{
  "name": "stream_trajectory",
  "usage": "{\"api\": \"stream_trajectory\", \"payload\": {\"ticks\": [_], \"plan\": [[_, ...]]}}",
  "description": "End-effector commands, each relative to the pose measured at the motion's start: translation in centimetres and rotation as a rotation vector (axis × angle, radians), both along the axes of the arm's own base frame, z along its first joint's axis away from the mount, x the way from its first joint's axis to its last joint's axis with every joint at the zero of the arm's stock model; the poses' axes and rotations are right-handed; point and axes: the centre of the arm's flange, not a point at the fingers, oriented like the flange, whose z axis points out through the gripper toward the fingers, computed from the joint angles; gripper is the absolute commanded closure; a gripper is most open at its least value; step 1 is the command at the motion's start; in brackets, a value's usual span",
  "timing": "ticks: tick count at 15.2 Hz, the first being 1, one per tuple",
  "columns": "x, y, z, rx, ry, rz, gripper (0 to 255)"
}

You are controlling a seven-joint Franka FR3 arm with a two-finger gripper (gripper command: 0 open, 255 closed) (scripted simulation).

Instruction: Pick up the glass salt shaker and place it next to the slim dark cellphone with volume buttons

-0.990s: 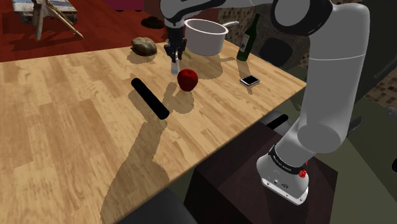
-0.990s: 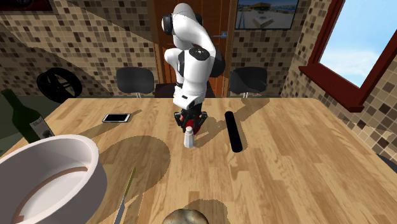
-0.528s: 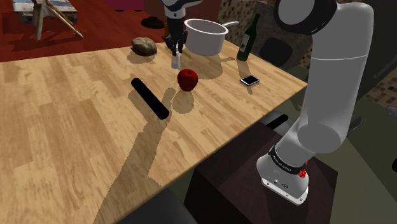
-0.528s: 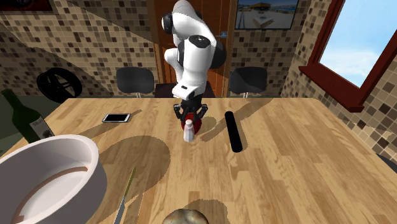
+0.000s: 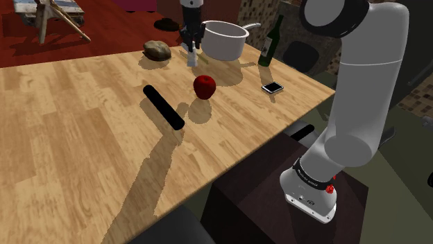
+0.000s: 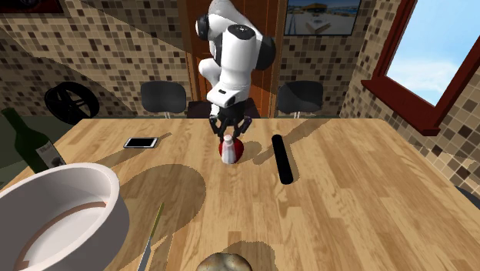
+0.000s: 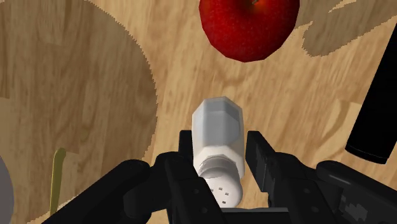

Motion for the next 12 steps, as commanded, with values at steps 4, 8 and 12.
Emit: {"api": "stream_trajectory", "payload": {"ticks": [4,8,12], "plan": [[0.0,-0.1,2.7,0.0,0.0,0.0,255],[0.0,-0.1,4.8,0.0,0.0,0.0,255],[0.0,-0.1,6.5,0.0,0.0,0.0,255]]}}
